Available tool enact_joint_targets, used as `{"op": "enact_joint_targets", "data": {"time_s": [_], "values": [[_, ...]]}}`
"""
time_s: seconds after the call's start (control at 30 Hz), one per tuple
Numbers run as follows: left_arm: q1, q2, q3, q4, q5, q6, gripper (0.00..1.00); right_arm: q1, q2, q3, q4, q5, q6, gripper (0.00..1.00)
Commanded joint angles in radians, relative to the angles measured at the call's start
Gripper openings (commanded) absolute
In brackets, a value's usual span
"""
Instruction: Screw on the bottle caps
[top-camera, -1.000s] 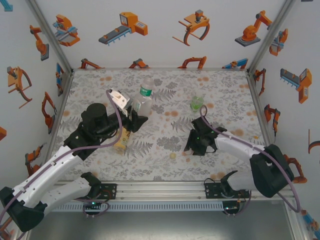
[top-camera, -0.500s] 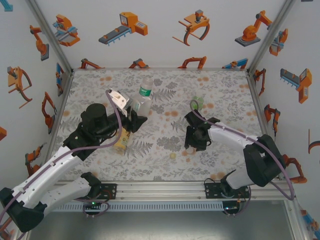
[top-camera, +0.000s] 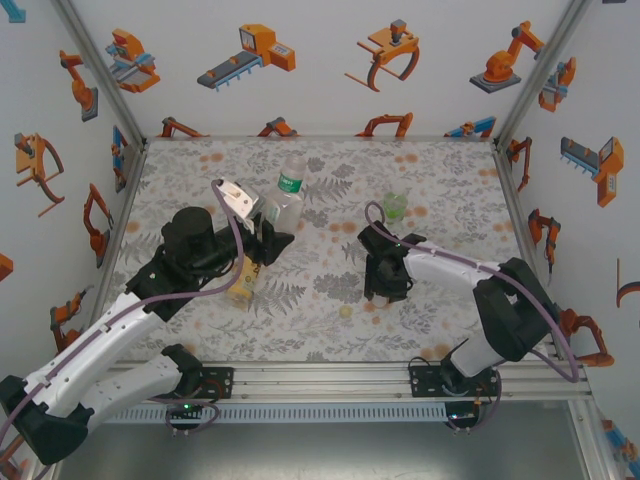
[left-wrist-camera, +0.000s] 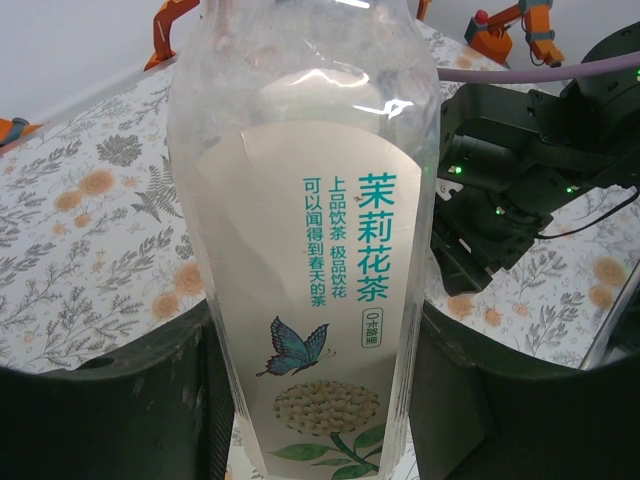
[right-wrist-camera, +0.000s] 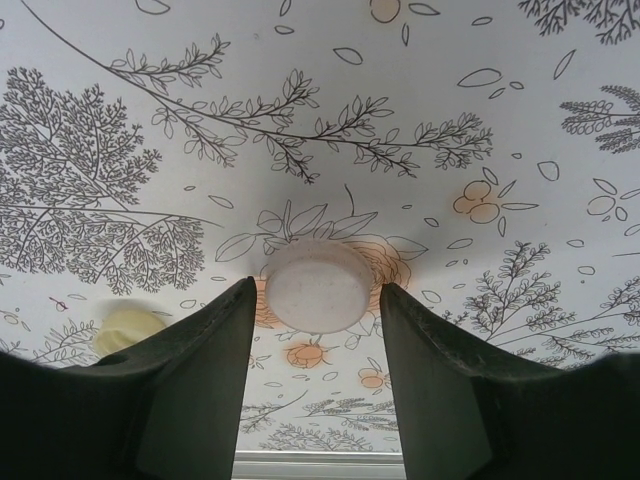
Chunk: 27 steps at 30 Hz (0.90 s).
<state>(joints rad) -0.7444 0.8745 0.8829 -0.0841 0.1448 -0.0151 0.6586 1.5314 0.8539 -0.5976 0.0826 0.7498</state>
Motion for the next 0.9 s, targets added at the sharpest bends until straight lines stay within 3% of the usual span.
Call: {"op": "enact_joint_targets", "data": {"time_s": [0.0,0.87], "values": [[0.007,-0.016,0.024,0.008,-0.011,-0.010,0.00,0.013,0.007,-0.005,-0.006,0.028,0.000,0.49],[0.007,-0.003,0.025,0.006,-0.021,-0.007,0.00,0.018,0.029,-0.026,0.020,0.051,-0.003,0.47]]}}
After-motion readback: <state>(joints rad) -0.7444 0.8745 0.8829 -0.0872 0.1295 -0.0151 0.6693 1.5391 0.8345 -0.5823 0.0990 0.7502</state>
